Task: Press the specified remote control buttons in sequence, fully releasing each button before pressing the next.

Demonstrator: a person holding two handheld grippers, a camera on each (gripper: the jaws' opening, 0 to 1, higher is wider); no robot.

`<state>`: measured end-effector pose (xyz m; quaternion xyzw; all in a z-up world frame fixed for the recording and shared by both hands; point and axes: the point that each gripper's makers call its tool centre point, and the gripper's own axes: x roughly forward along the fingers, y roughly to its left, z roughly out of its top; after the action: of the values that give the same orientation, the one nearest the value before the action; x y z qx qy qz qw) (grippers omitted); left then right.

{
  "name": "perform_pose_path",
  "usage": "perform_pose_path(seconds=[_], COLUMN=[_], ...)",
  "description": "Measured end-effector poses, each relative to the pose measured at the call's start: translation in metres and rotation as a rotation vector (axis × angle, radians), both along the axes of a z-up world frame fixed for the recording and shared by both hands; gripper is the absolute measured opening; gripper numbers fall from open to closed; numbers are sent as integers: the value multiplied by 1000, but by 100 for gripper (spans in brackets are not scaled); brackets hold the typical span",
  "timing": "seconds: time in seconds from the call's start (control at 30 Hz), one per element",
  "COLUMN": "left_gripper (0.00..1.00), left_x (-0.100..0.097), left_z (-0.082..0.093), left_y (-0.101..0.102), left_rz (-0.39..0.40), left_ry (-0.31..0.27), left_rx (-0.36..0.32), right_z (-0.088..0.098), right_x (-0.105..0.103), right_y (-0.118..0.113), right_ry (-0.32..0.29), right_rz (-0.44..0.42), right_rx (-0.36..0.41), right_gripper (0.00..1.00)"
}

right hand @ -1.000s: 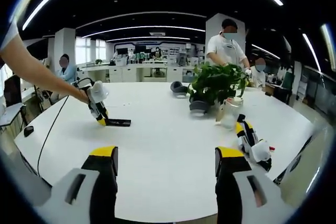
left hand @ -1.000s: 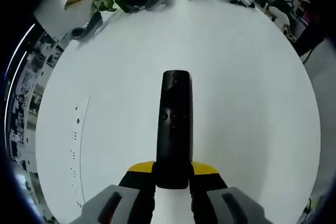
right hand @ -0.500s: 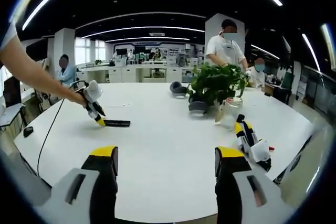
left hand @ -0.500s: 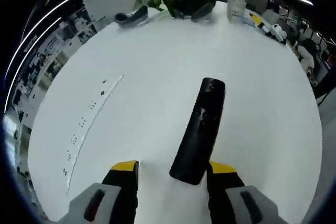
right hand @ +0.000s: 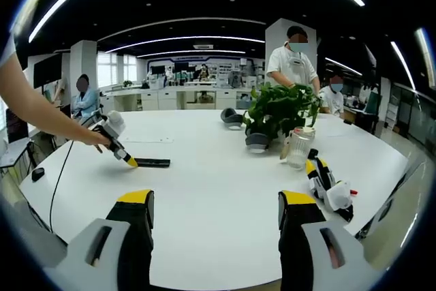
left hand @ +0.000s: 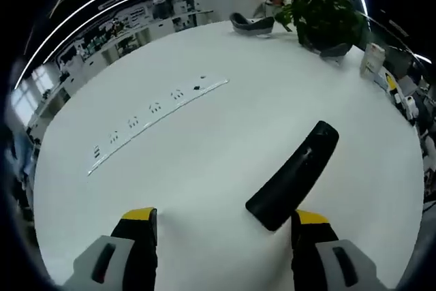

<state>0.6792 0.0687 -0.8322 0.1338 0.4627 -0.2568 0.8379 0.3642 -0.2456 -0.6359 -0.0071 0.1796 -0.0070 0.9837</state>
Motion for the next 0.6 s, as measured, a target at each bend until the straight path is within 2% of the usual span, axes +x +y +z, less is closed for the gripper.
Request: perform_pose_path(seconds=[0.07,0.1,0.17,0.37,0.47,0.6], left_gripper=[89,89,91,96,97,98], left_x=[-7,-4,-5,-8,-9,-14], left_z=[-1,1,2,20,34,46], left_y=[-1,0,-2,-15,-15,-11], left_rz=[28,10,23,76,136,153], left_ry=[19,-12,-10,-39,-66,-95], left_rx=[-30,-8,-22,-152,-223,-261], right_z=[0,1,1,2,3,3], right_x=[0,0,0,0,0,-1], right_y=[0,-1,-2,-2,-1,-1], right_ry=[-4,-7,-9,-16,-21,-24], right_rz=[-1,0,-6,-2,1,1], right_rx=[5,5,6,15,17,28], right_gripper=[77,77,77,77,77,77])
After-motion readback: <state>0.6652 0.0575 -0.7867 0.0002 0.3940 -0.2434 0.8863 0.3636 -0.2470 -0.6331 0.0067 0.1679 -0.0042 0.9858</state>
